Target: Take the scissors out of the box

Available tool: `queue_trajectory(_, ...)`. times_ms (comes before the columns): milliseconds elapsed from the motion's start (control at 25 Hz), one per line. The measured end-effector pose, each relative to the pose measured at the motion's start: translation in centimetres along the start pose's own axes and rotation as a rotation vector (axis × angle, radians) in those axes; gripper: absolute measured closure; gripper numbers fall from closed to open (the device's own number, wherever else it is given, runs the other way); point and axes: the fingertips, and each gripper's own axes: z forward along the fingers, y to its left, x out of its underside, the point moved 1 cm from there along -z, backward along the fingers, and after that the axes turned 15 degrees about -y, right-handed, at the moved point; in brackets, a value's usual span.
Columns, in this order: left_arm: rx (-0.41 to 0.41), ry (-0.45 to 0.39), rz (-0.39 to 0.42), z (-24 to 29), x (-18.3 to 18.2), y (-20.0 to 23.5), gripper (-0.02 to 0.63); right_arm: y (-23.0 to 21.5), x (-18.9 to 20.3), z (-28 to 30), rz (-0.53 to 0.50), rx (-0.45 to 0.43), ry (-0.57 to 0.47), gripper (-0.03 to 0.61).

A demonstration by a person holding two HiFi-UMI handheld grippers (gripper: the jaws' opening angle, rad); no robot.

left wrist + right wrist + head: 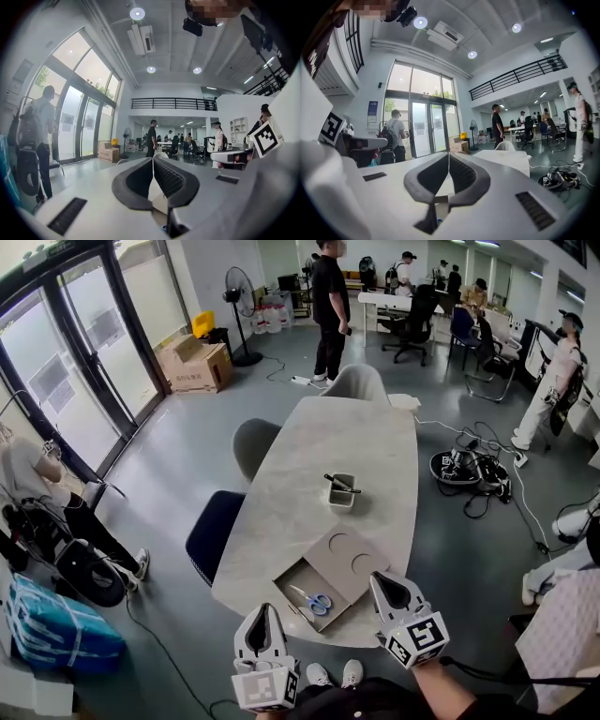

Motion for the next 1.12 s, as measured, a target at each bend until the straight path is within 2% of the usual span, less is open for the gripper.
queue_trajectory(200,0.013,0.053,-0.032,0.1,2.7,0.4,0.597,0.2,2.8,0.0,-0.001,0.009,0.069,0.580)
queue_trajectory(680,0.055,0.159,-0.088,1.3,9.5,1.0,0.597,1.8,12.2,1.3,-0.010,-0.093,0.318,0.580)
queue_trajectory(880,0.050,0.220,-0.122,1.2,13.6,0.9,0.597,1.7,16.6,1.6,-0.002,-0.116,0.408,0.580)
queue_trajectory(1000,0.044,0.246,-0.140,1.1,16.3,1.0,0.597,2.2,20.0,1.7,-0.004,-0.163,0.478,0.577)
queue_trajectory(1120,0.046,0.262,-0.129,0.9,18.7,1.1,0.597,3.4,23.6,1.7,-0.019,-0.220,0.555,0.541)
